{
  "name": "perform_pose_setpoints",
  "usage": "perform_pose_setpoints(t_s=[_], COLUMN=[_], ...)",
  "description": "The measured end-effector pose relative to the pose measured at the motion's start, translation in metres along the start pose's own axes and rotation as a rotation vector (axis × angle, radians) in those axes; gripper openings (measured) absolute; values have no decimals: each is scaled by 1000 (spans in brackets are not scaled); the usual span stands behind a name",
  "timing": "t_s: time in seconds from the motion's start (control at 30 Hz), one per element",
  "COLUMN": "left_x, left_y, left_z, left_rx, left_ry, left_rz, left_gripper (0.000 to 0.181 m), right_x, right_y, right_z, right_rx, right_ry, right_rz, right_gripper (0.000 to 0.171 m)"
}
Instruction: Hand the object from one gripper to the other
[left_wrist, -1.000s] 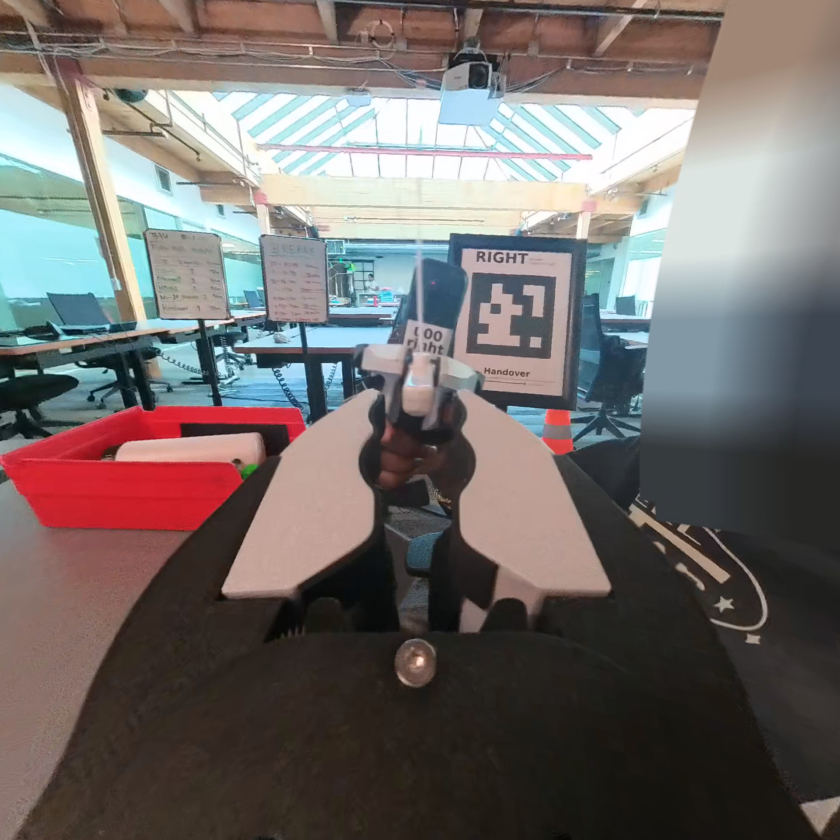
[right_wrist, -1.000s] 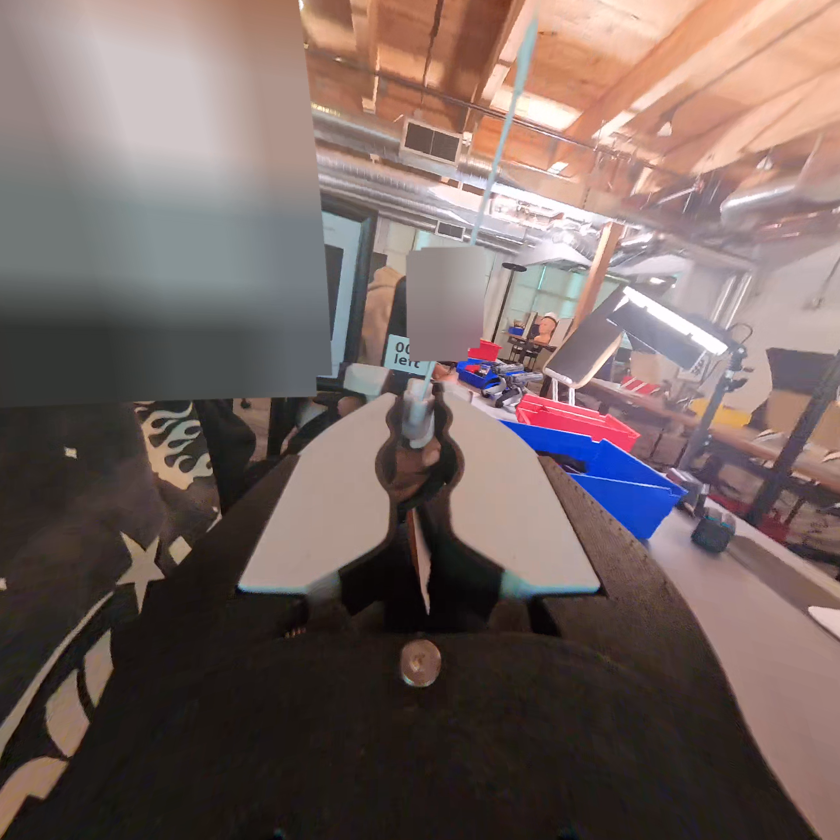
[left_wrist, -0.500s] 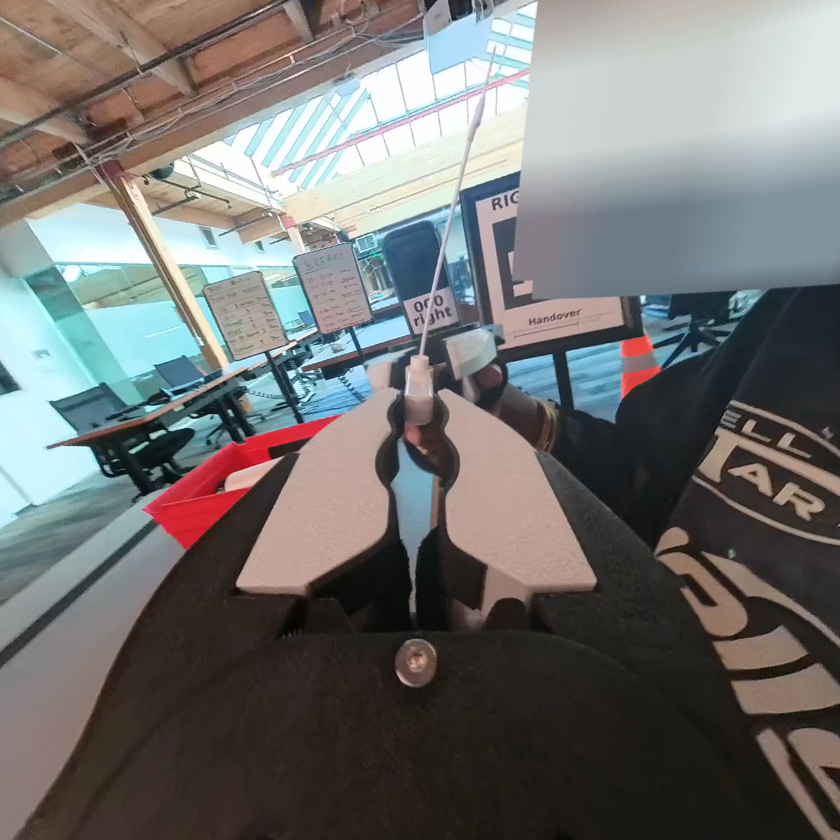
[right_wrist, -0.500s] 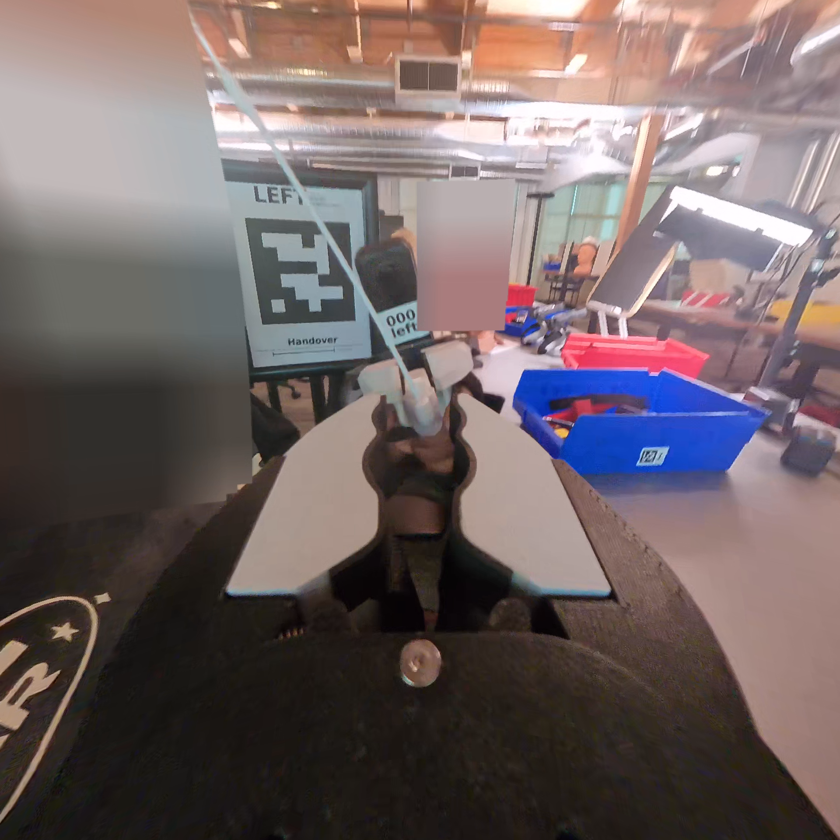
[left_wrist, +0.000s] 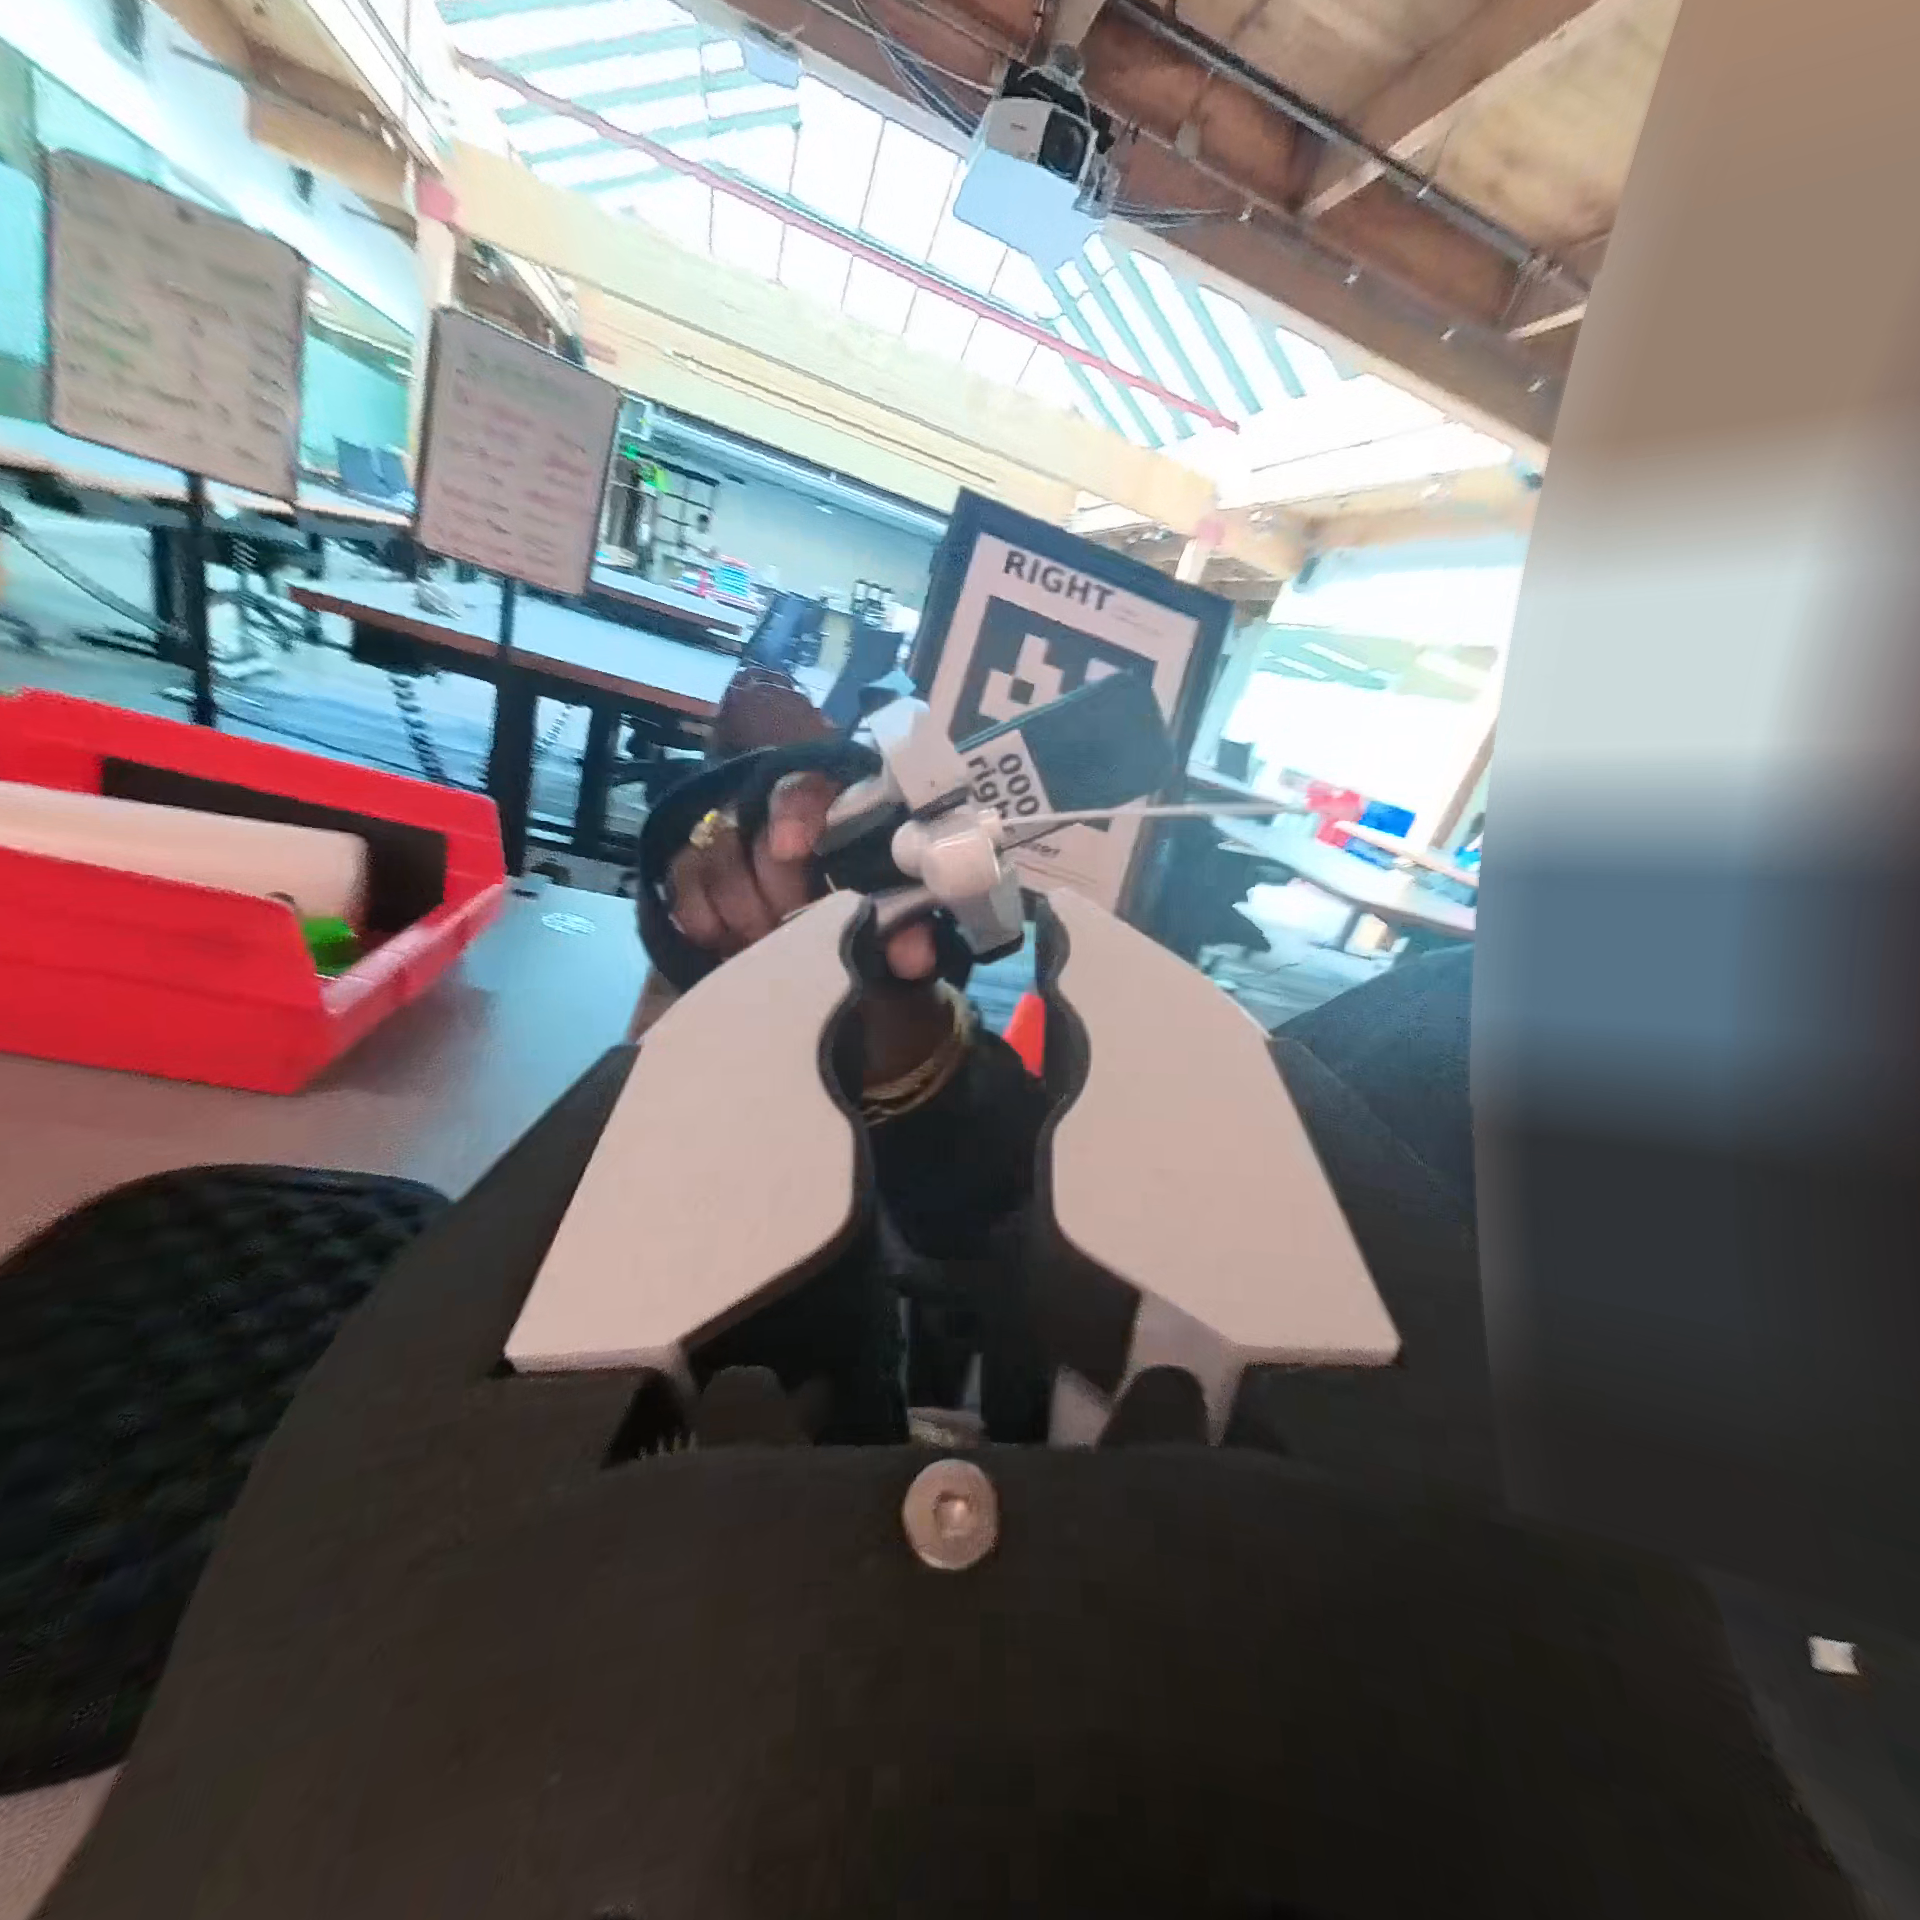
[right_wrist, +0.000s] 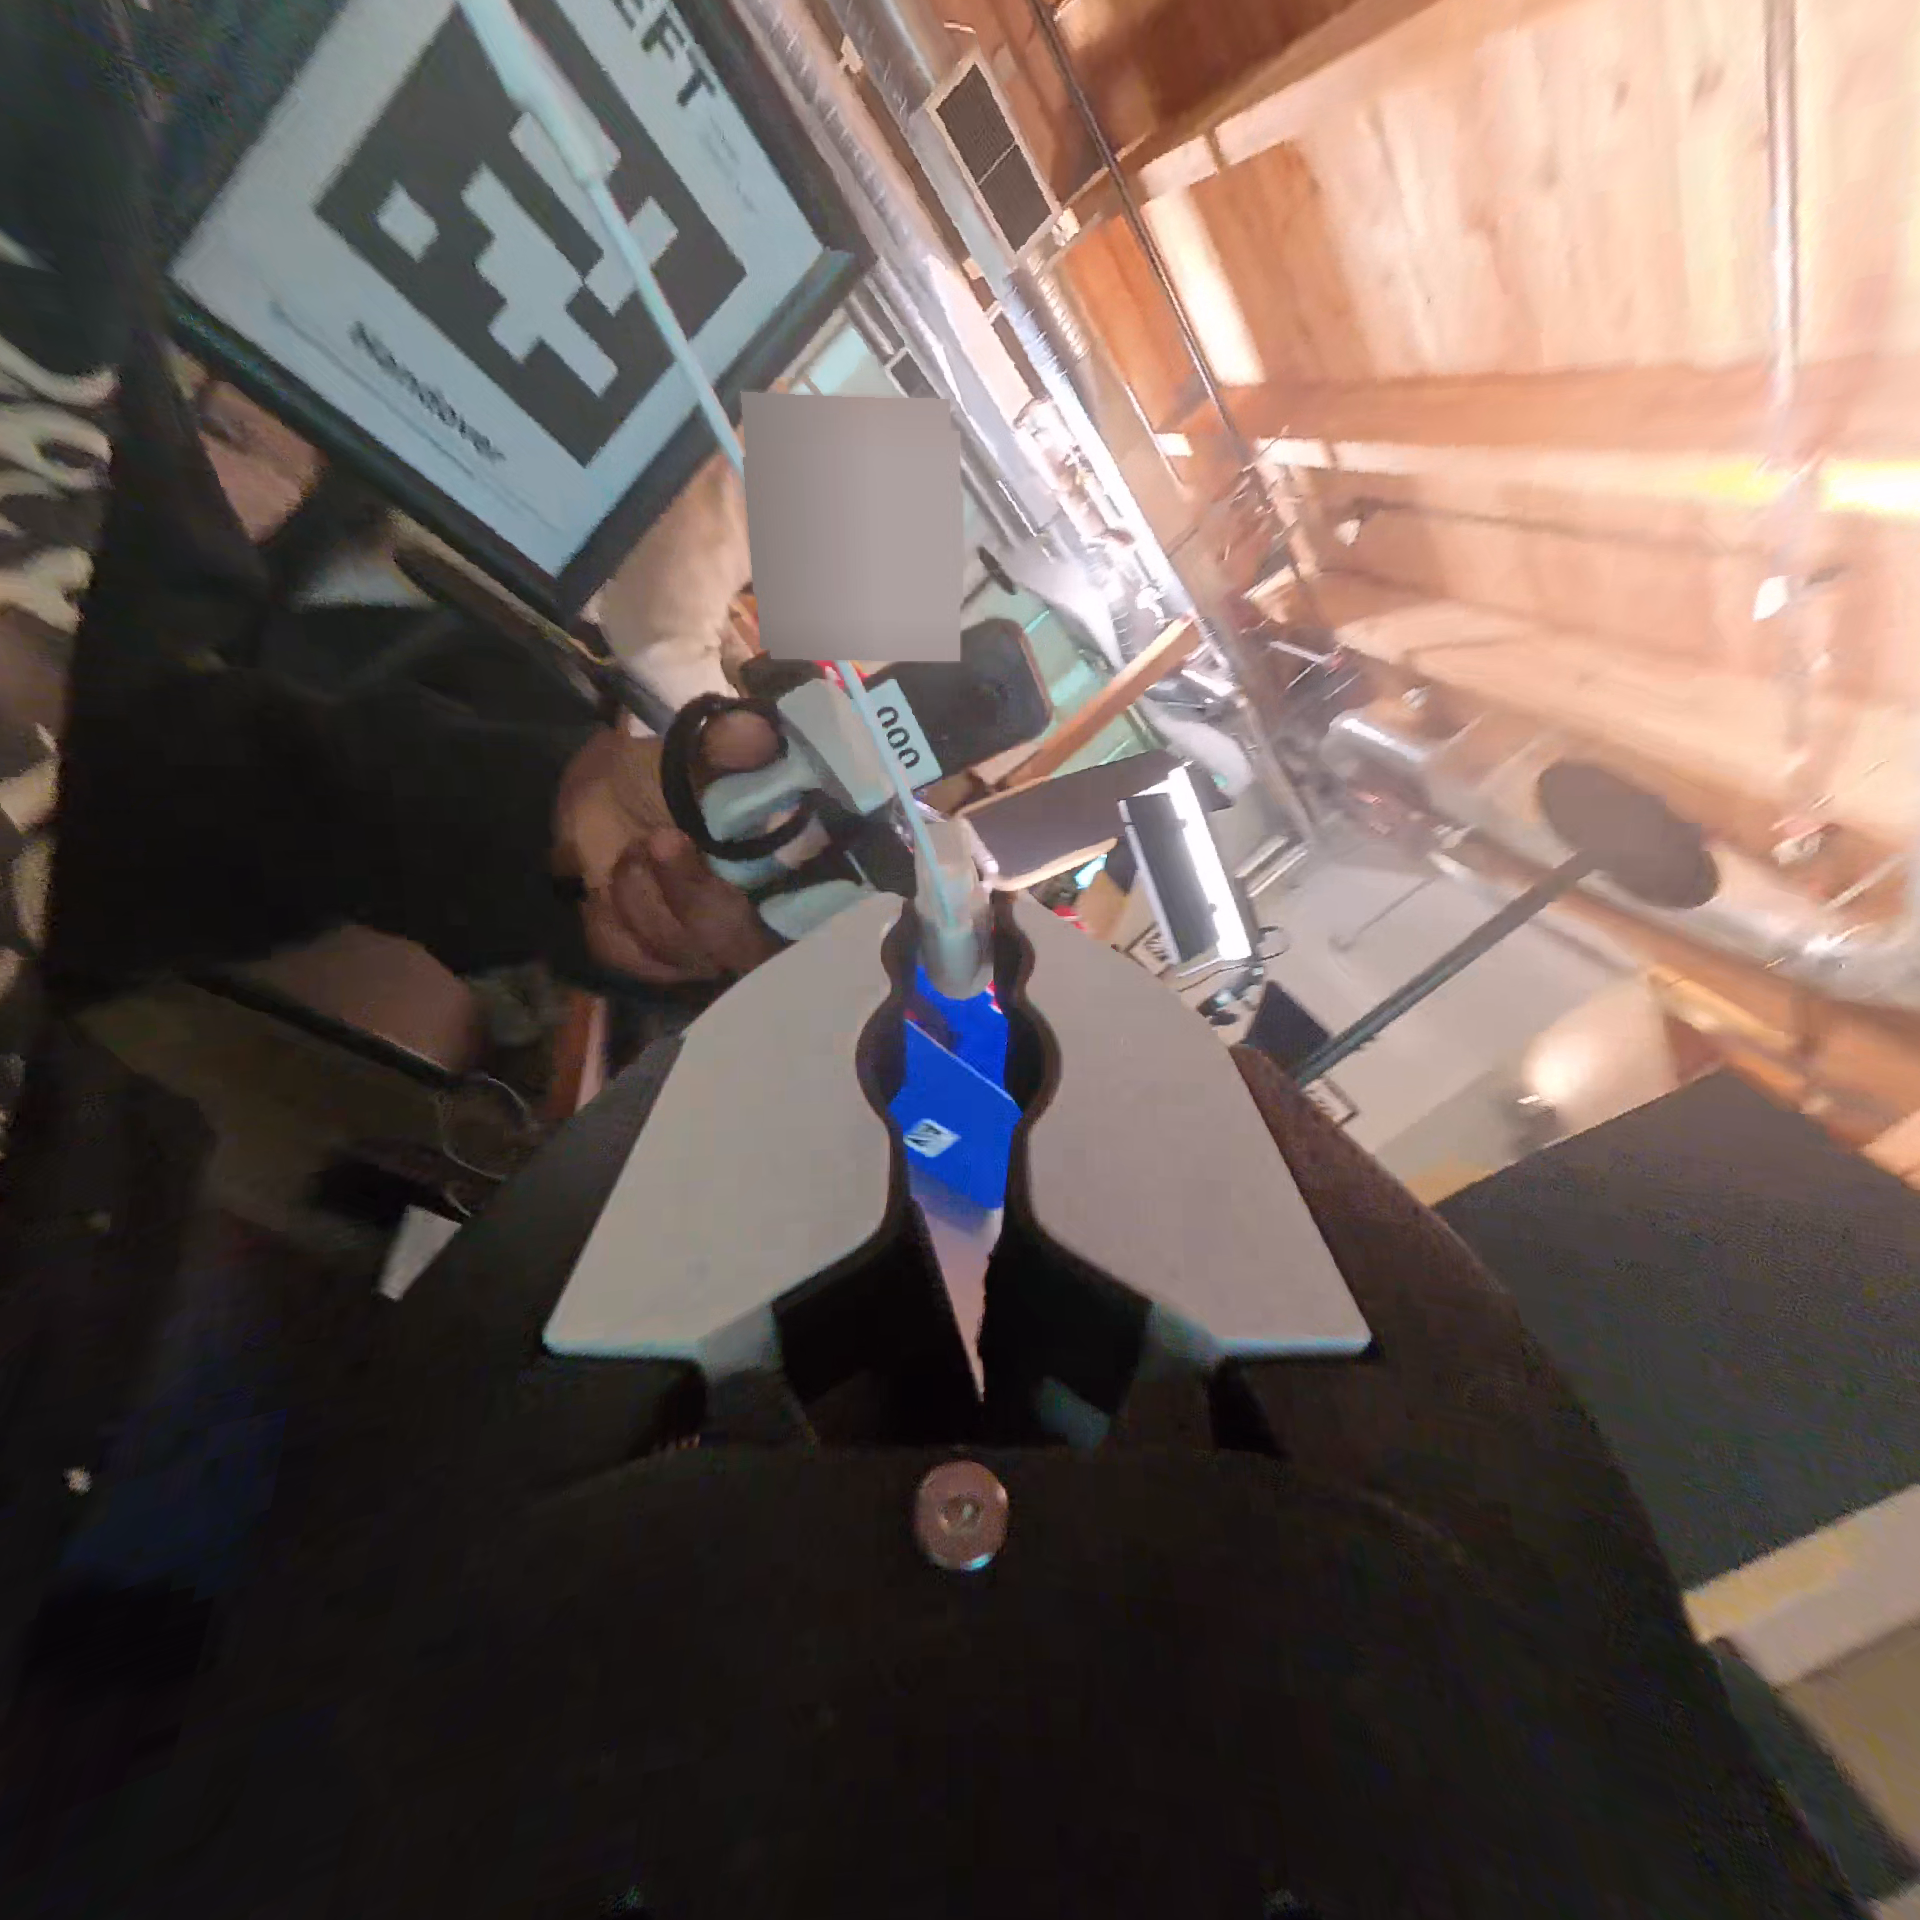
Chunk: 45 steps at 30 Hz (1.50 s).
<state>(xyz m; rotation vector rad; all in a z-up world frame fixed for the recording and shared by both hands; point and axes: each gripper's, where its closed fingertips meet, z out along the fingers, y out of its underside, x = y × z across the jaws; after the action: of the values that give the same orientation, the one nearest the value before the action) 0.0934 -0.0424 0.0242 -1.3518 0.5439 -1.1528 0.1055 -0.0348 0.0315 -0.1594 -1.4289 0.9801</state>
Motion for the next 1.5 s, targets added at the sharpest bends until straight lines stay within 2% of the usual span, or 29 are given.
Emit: perform_pose_setpoints(t_s=[0.17,0.27,0.4,0.47,0.53,0.73,0.8,0.9,1.07,1.13,1.23,1.3,1.37,1.43,1.5], left_x=[-3,-3,-2,3,3,1,0,0,0,3,3,3,1,0,-2], left_y=[3,6,4,-2,-8,-8,-2,2,6,7,4,1,-2,-6,-6], left_z=[4,5,4,2,-2,-8,-7,-5,-3,-2,-1,-1,-2,-2,-2], left_rx=[-3,-17,-4,31,57,11,-37,-69,-85,-89,-67,-44,-20,6,12], left_ry=[-2,-14,-25,-20,-50,-133,-147,-150,-142,-126,-132,-131,-124,-116,-107], left_rz=[-36,-24,81,184,279,551,599,632,635,632,582,504,400,297,229], left_gripper=[25,14,13,14,14,13,13,13,13,13,14,16,25,26,26], right_x=[-7,-11,-11,-7,-5,-1,3,-12,-21,-19,-17,-11,-6,-1,-1], right_y=[6,8,6,7,8,2,4,8,7,10,9,8,10,11,9], right_z=[-1,1,3,4,2,-11,-7,1,8,8,8,8,7,6,6], right_rx=[-53,-76,-82,-86,-77,53,58,-44,-97,-119,-125,-124,-159,-203,-219], right_ry=[-12,-18,-3,6,-42,-278,-243,-258,-242,-211,-184,-129,-50,24,57], right_rz=[-163,-233,-227,-111,92,904,961,854,747,694,585,431,185,-50,-188], right_gripper=[14,14,15,19,25,36,59,60,40,26,25,25,26,25,25])
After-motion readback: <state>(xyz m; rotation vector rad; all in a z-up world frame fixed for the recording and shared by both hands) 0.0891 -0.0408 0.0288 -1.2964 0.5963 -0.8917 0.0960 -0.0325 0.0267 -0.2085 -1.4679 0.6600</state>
